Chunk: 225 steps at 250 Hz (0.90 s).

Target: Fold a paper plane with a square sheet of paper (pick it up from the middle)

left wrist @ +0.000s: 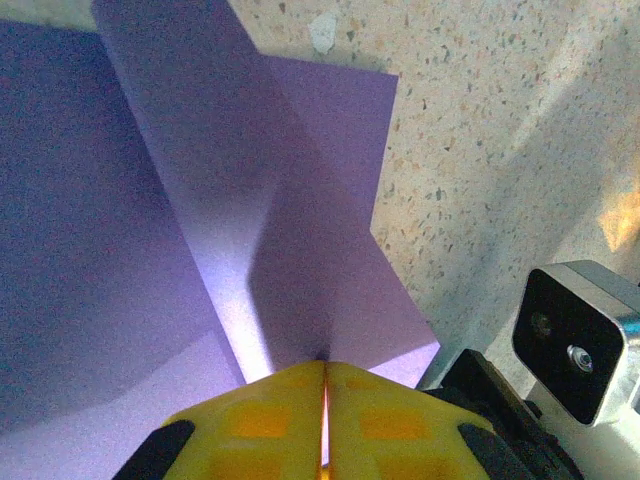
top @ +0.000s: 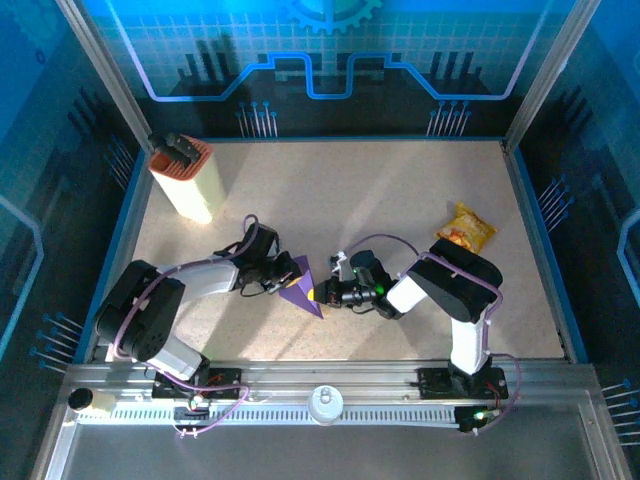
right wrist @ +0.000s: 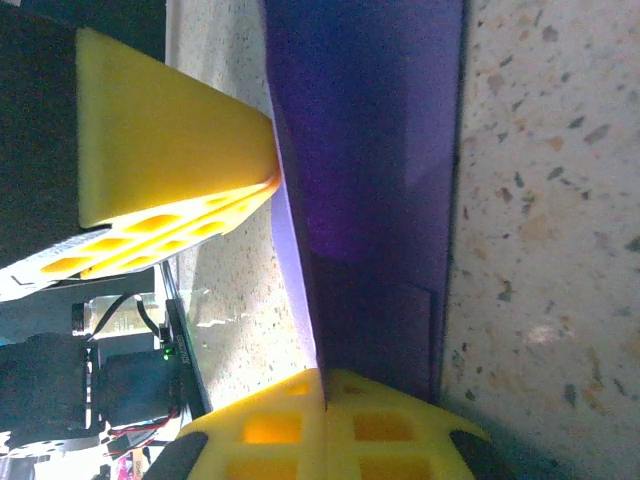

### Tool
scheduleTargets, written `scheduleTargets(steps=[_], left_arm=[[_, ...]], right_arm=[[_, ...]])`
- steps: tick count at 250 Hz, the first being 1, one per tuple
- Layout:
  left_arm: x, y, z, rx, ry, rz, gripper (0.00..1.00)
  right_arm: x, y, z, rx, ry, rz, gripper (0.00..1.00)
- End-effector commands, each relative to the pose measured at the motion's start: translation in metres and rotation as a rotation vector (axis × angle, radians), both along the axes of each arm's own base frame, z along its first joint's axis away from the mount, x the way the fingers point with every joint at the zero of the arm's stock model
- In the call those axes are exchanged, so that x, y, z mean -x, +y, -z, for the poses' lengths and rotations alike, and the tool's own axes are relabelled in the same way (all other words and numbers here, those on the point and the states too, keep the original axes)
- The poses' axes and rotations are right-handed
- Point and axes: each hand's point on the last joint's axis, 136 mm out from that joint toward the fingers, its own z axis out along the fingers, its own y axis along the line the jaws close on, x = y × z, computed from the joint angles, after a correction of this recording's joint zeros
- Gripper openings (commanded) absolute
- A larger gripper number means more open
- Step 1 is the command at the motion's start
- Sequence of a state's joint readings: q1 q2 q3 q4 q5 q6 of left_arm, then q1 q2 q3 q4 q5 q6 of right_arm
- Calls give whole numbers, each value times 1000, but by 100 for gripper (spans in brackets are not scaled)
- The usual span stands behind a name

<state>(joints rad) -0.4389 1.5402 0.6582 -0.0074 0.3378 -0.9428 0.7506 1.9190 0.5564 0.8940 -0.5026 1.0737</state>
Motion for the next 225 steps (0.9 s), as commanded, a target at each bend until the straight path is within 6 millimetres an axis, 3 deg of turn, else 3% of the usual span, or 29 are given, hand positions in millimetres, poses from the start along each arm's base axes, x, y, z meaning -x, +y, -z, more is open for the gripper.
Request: scheduleTargets(steps=[1,97,225], left_arm=[[-10,-7,-6,14,-37,13,10],[-9,-4,13,-22,16,5,10],[-4,8,21,-86,32,-17,9]], right_arm=[[6,-18,34,114,104,33,2],[7,-23,40,146,131,48,1],[10,-24,41,170,144,33,0]])
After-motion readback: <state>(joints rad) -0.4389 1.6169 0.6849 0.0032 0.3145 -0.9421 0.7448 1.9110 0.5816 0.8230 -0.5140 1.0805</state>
